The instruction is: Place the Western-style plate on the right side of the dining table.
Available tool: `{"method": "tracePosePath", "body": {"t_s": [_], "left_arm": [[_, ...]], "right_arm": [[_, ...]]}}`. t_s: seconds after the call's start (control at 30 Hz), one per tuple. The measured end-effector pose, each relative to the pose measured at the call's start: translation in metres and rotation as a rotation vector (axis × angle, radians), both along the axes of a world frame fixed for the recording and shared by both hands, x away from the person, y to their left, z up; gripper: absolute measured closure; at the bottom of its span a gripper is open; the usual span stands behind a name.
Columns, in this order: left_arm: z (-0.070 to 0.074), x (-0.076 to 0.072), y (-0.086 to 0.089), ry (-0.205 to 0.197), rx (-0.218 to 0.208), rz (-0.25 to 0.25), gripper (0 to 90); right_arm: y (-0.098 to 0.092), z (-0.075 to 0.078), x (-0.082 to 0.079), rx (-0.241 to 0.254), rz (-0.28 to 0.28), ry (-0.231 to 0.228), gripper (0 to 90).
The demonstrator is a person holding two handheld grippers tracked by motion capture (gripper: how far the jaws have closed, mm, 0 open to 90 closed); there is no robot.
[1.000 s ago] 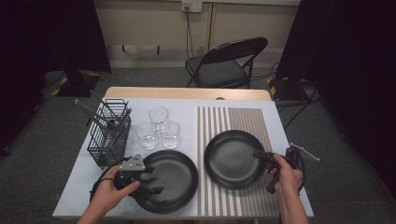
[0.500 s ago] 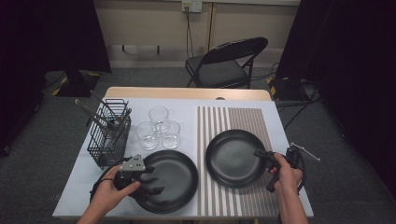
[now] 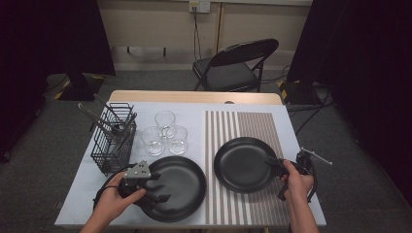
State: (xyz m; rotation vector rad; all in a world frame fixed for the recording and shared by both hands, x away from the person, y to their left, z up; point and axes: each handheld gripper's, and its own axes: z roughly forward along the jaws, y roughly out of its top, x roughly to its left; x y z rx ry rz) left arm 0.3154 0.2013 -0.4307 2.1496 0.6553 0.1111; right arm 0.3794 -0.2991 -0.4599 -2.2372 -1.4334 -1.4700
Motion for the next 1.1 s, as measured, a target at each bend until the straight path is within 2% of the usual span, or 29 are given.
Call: {"method": "tracePosePath", "body": {"t_s": [0.13, 0.3, 0.47, 0.7, 1.1], "left_arm": [[0.0000, 0.0001, 0.0002, 0.000, 0.000, 0.002, 16.0], [0.0004, -0.0003, -0.0003, -0.001, 0.006, 0.001, 16.0], [0.0000, -0.0001, -0.0002, -0.002, 0.007, -0.002, 16.0], [0.0005, -0.0010, 0.0007, -0.002, 0.008, 0.001, 16.0], [-0.0002, -0.0011, 0.0009, -0.002, 0.012, 0.003, 16.0]], "right_arm": [[0.0005, 0.0028, 0.0009, -0.028, 0.027, -0.018, 81.5], [0.0007, 0.0046, 0.0025, -0.089, 0.066, -0.031, 80.5], [0.0013, 0.0051, 0.0037, -0.132, 0.088, -0.033, 79.0], [0.0043, 0.0077, 0.0053, -0.207, 0.113, -0.033, 76.2], [0.0085, 0.0095, 0.0072, -0.293, 0.130, -0.031, 72.6]]}}
